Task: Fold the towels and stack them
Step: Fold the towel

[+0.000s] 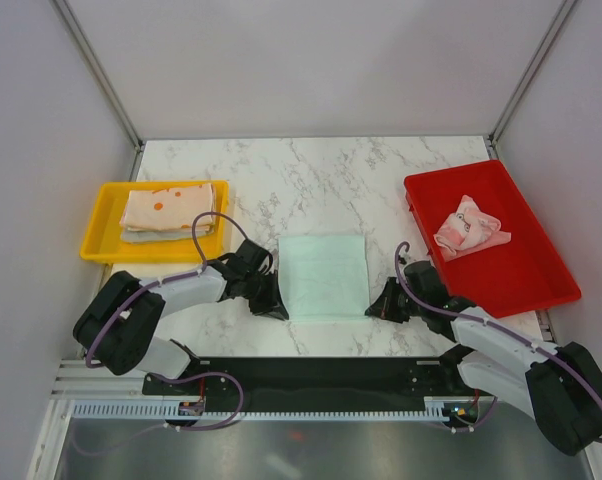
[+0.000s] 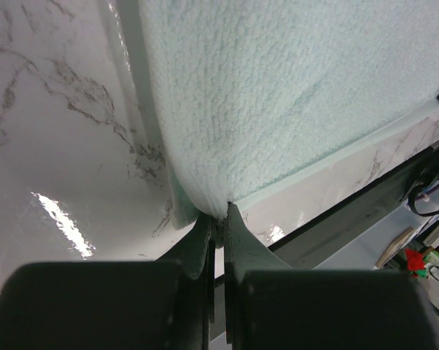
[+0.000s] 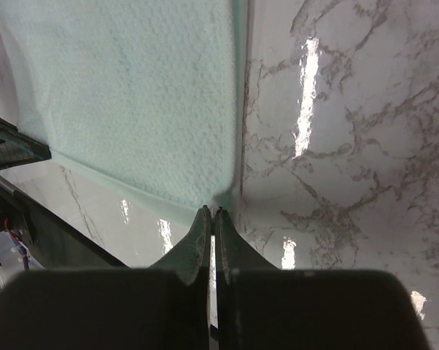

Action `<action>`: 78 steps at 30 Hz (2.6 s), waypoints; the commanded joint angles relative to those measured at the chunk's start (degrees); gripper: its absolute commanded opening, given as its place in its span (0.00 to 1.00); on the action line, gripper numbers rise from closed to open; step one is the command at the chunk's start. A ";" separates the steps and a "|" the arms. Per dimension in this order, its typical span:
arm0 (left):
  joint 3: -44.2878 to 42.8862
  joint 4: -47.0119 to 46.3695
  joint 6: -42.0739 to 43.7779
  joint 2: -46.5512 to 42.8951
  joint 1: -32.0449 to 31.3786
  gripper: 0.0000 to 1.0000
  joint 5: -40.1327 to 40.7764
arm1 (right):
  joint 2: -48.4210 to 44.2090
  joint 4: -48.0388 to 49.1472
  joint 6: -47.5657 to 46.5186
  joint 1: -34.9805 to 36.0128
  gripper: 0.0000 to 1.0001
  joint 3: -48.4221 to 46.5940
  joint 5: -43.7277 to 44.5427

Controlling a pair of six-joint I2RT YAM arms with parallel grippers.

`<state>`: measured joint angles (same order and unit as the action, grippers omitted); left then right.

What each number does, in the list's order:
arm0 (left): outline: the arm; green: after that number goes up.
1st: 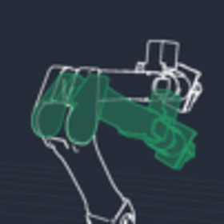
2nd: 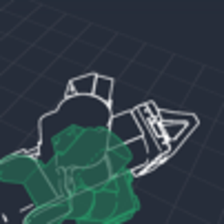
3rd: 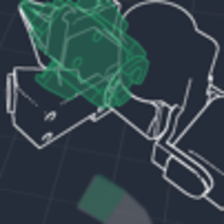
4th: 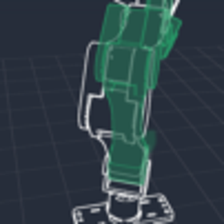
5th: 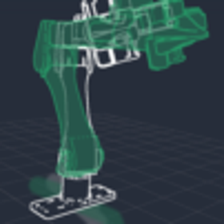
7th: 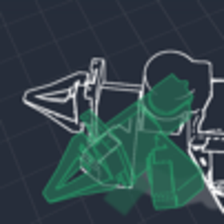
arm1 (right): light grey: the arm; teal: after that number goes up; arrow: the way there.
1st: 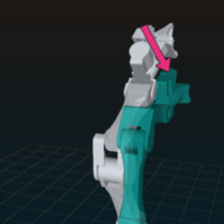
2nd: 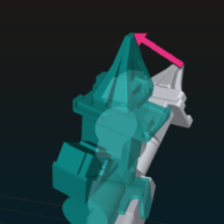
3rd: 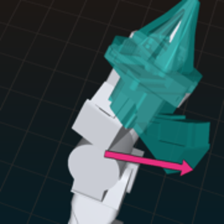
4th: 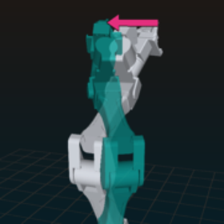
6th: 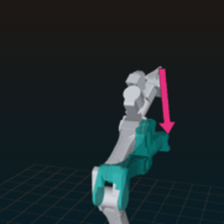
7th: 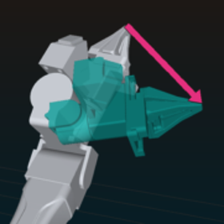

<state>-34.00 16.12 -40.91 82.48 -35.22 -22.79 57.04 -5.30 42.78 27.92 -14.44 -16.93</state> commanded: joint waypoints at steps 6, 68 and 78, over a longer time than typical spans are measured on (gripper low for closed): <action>-0.37 1.37 0.04 -0.90 0.15 0.02 3.63 | -1.84 2.40 1.95 0.12 0.00 1.96 -1.17; -39.12 4.09 10.93 25.45 9.29 0.53 4.07 | 19.56 1.67 -5.51 -1.02 0.28 -25.80 7.97; -40.97 2.95 9.88 31.16 10.17 0.53 2.91 | 40.86 4.86 -14.57 -6.39 0.24 -35.40 14.02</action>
<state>-73.23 20.64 -32.64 112.57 -24.77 -19.33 95.09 -1.13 32.86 22.31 -48.18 -6.52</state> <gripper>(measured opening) 0.534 0.250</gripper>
